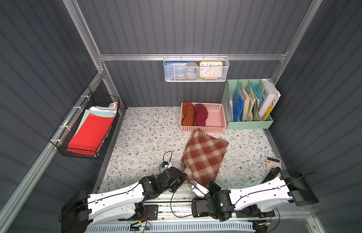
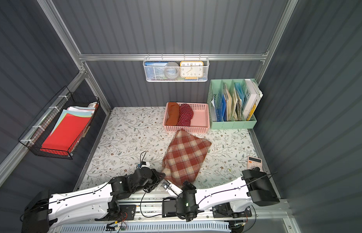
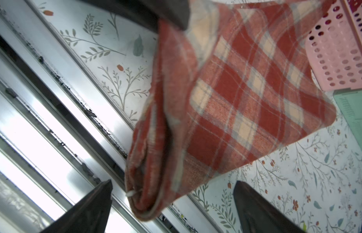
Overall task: Roll up the skirts
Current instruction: Roll the skirt at the center of the board.
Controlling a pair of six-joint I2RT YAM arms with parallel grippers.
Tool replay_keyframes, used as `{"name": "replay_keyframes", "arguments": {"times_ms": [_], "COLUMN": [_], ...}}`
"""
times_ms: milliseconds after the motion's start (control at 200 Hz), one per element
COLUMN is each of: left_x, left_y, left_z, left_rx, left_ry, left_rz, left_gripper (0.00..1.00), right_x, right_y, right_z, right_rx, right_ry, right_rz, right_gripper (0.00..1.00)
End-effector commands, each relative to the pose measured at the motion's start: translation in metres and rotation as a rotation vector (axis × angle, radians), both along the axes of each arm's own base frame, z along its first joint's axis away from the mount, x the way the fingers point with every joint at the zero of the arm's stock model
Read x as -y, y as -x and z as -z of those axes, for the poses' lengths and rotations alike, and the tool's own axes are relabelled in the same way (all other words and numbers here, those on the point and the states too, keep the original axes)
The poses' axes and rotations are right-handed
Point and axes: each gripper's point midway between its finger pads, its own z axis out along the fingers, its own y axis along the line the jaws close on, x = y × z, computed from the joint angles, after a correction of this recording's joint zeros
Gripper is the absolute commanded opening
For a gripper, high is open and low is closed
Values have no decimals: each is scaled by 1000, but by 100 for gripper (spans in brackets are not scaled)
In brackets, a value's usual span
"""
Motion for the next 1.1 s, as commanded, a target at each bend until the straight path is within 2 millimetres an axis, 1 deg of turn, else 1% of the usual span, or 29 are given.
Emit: {"name": "replay_keyframes", "arguments": {"times_ms": [0, 85, 165, 290, 390, 535, 590, 655, 680, 730, 795, 856, 1006, 1096], "left_x": [-8, -9, -8, -3, 1, 1, 0, -2, -4, -6, -9, -10, -10, -9], "left_y": [-1, -1, -2, -4, -5, -5, -5, -4, -4, -4, -3, -1, 0, 0], "left_z": [3, -4, -7, -8, -8, -10, -12, -13, -13, -13, -11, -9, -3, -1], "left_rx": [-24, -19, -14, -15, -18, -14, -11, -8, -7, -5, -12, -17, -29, -34], "left_ry": [27, 60, 70, 77, 83, 85, 86, 87, 87, 92, 97, 99, 103, 103], "left_rz": [-30, -32, -31, -16, -3, -3, -6, -10, -15, -23, -32, -35, -39, -36], "left_gripper": [0, 0, 0, 0, 0, 0, 0, 0, 0, 0, 0, 0, 0, 0], "right_x": [-23, -31, -36, -44, -39, -40, -44, -48, -55, -60, -63, -63, -65, -67], "right_y": [0, 1, -3, -7, -22, -39, -42, -43, -44, -43, -48, -55, -65, -70], "right_z": [-5, -9, -8, 2, 3, 4, 10, 25, 28, 32, 31, 27, 11, 3], "right_rx": [42, 47, 57, 29, 45, 71, 68, 23, 15, 14, 42, 90, 223, 270], "right_ry": [-20, -49, -39, -14, 5, 16, 31, 37, 11, 11, 21, 28, 30, 19], "right_rz": [-84, -109, -120, -134, -84, -42, -44, -44, -44, -55, -44, -15, 38, 69], "right_gripper": [99, 99, 99, 99, 99, 99, 99, 99, 99, 99, 99, 99, 97, 96]}}
